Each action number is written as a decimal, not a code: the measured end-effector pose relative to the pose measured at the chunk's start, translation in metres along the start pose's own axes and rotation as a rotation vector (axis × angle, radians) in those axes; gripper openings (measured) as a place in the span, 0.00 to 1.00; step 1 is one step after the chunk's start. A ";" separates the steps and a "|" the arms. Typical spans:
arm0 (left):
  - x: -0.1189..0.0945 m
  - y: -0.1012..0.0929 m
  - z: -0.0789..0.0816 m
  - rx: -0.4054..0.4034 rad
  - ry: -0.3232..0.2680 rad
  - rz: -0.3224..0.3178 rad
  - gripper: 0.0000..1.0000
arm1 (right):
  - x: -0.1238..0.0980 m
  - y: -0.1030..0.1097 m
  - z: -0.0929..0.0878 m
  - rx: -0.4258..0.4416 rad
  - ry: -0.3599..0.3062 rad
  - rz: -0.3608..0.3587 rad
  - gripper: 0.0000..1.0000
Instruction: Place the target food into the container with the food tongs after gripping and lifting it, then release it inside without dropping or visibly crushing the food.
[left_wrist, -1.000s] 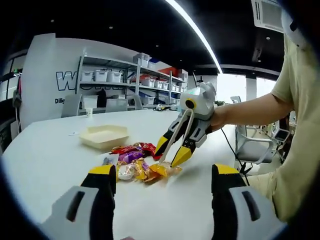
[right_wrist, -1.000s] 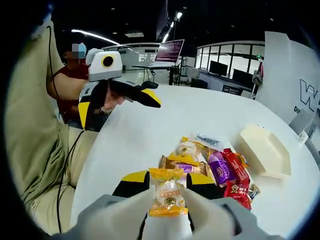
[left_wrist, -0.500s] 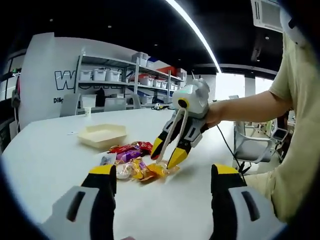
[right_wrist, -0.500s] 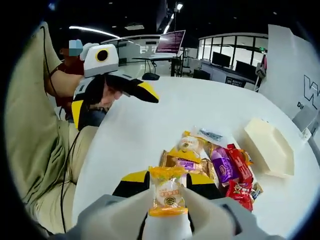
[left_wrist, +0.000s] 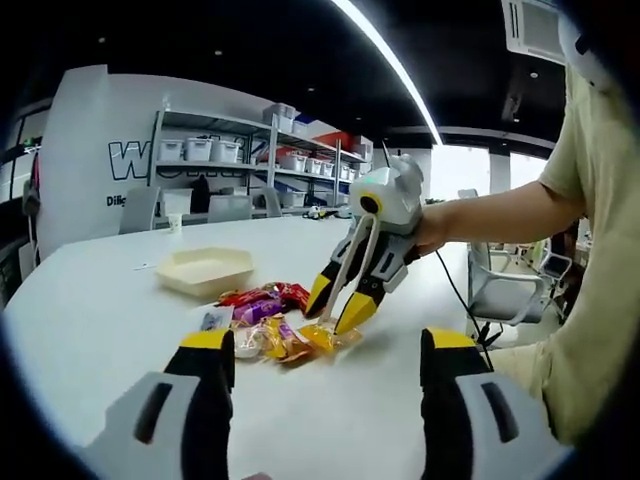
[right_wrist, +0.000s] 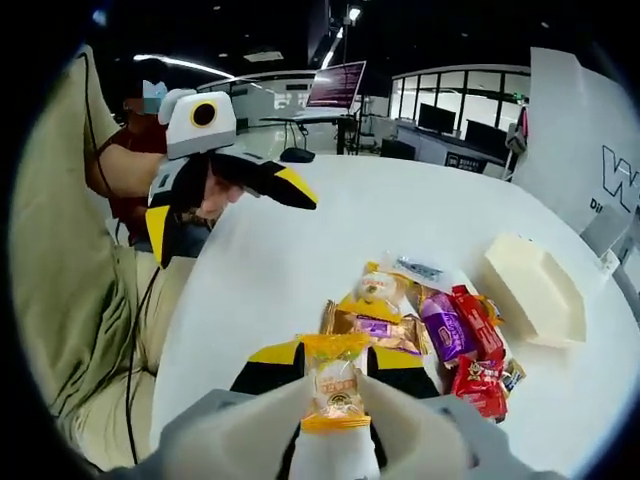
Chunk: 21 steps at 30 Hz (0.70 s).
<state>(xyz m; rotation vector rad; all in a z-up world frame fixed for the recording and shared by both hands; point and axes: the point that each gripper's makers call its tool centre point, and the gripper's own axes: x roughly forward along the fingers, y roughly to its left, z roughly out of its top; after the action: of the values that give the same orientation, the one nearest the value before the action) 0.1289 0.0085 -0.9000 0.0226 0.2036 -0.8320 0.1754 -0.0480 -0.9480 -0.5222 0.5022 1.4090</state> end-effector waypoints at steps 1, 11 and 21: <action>0.000 0.000 0.000 -0.002 -0.002 0.000 0.75 | -0.002 0.000 0.000 -0.003 0.003 -0.003 0.20; 0.001 0.000 0.001 -0.009 -0.012 0.004 0.75 | -0.018 -0.008 0.015 0.008 -0.007 -0.032 0.20; 0.002 0.001 0.005 -0.004 -0.023 0.009 0.75 | -0.033 -0.031 0.039 0.043 -0.027 -0.070 0.20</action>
<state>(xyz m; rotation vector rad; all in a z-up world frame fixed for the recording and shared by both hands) 0.1321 0.0075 -0.8951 0.0102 0.1837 -0.8224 0.2042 -0.0528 -0.8952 -0.4813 0.4868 1.3343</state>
